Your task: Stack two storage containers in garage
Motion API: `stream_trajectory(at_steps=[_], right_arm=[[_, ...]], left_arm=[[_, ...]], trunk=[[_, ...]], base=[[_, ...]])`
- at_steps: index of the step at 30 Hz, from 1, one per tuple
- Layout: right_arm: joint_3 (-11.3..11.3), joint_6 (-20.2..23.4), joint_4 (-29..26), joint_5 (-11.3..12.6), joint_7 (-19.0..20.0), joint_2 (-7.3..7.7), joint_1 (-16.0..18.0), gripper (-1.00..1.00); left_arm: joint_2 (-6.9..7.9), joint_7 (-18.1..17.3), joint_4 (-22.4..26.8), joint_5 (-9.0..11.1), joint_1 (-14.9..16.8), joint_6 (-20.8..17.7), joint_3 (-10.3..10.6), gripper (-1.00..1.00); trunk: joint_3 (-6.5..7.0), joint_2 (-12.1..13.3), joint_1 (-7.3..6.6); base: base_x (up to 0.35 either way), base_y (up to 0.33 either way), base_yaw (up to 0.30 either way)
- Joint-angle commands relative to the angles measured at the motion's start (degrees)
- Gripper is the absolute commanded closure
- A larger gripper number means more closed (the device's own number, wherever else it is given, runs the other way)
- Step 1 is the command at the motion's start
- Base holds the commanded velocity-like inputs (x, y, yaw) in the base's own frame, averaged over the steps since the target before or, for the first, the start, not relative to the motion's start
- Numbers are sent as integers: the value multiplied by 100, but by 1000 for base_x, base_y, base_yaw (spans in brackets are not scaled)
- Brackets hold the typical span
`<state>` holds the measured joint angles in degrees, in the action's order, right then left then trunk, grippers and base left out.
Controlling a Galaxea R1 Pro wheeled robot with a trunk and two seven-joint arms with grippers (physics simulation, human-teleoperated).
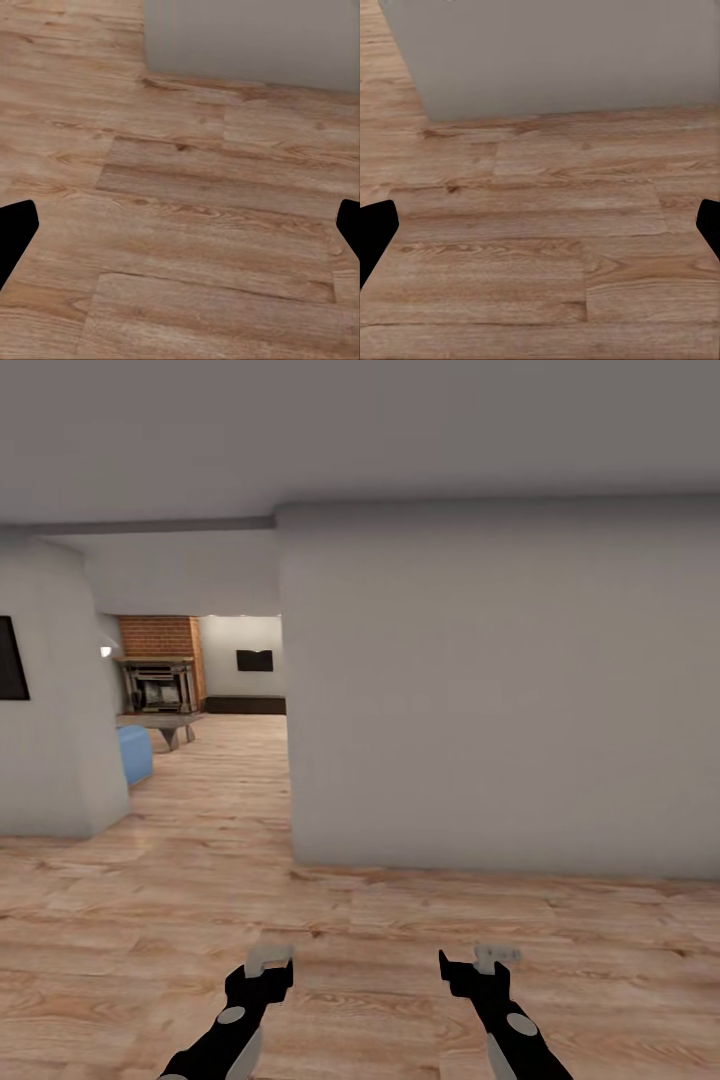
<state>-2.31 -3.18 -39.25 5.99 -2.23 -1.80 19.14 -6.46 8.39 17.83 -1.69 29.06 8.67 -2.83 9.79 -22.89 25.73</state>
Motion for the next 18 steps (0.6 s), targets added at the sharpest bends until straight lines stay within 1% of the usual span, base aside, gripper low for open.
stream_trajectory(at_steps=[1, 12, 14, 18], right_arm=[[-24, -25, 5, 60, -23, 4, 2, -100], [-26, -25, 5, 60, -25, 3, 2, -100], [-25, -25, 5, 60, -29, 1, 2, -100], [-24, -25, 5, 60, -32, 0, 2, -100]], left_arm=[[-4, 5, -7, -17, 3, 21, -28, -100], [4, -9, -6, -17, 3, 21, -27, -100], [4, -11, -6, -16, 3, 21, -30, -100], [4, -18, -8, -19, 3, 21, -29, -100]], trunk=[[-2, -3, 5], [-2, -3, 5], [-2, -3, 5], [-2, -3, 5]], base=[[329, 0, 0], [329, 3, 4], [328, 62, 133], [328, 95, 246]])
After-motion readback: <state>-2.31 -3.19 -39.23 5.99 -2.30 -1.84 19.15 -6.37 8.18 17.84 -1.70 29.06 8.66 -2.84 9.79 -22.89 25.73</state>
